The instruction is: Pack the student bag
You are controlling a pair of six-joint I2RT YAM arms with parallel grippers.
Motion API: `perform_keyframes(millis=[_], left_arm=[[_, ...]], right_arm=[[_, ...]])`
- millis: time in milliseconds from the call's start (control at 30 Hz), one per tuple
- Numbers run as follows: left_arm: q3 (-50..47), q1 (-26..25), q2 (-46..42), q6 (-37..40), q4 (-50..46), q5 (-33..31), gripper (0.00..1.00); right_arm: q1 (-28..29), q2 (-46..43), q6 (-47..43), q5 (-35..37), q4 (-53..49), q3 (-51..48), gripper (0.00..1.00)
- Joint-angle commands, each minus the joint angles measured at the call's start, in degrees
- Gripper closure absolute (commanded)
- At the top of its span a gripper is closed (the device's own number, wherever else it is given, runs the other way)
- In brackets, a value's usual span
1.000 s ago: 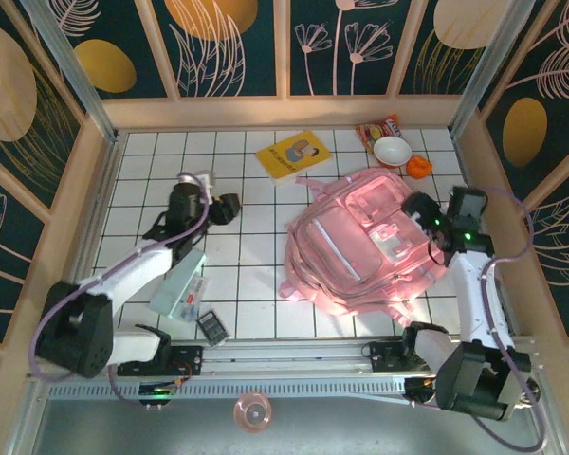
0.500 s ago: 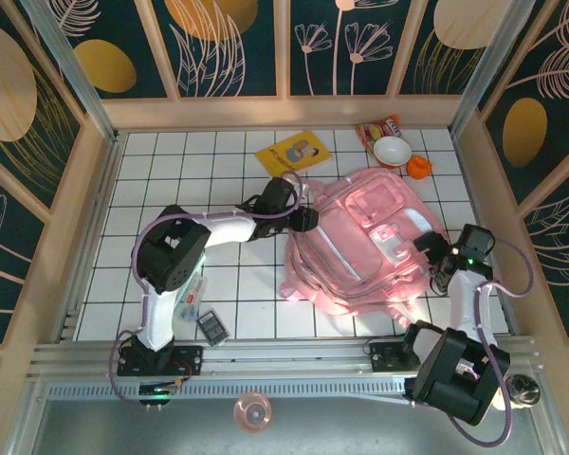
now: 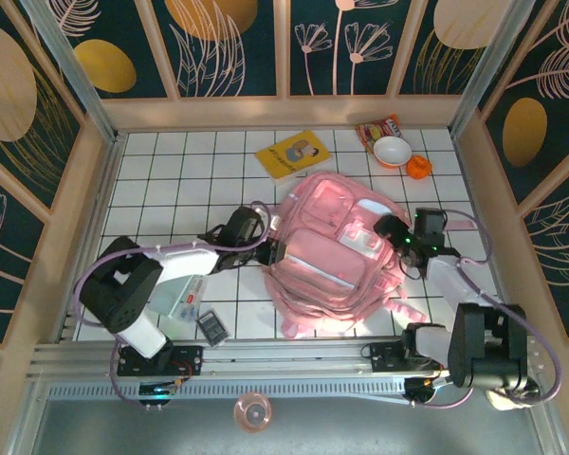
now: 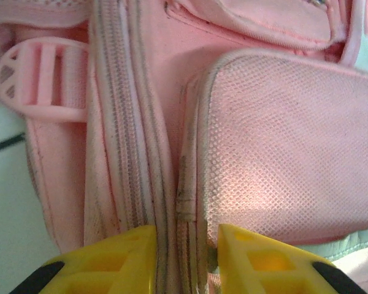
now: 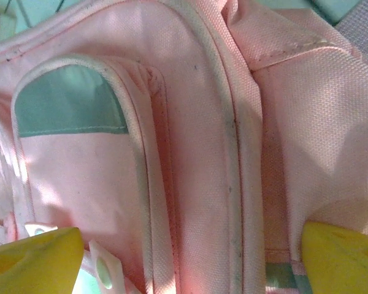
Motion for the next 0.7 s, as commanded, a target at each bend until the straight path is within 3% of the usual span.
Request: perform_keyframes(millis=[0, 200, 400, 567, 667], left_arm=[[-4.0, -1.2, -2.2, -2.8, -1.0, -2.0, 0.69], [-6.9, -1.2, -6.0, -8.7, -1.2, -9.3, 0.7], [-7.3, -1.0, -12.3, -10.7, -4.0, -17.4, 0.56], [-5.4, -1.1, -19.2, -8.3, -8.0, -22.8, 0.38], [-3.6, -1.0, -24.1, -0.2, -10.0, -23.7, 0.31]], right_arm=[[4.8, 4.7, 3.9, -3.0, 7.7, 3.7, 0.09], [10.7, 12.1, 6.0, -1.9, 13.7, 7.8, 0.1], [15.4, 18.0, 6.8, -0.6, 18.1, 12.4, 0.1], [15.6, 13.3, 5.8, 3.5, 14.6, 13.5, 0.05], [14.5, 7.1, 3.7, 5.9, 8.6, 12.9, 0.01]])
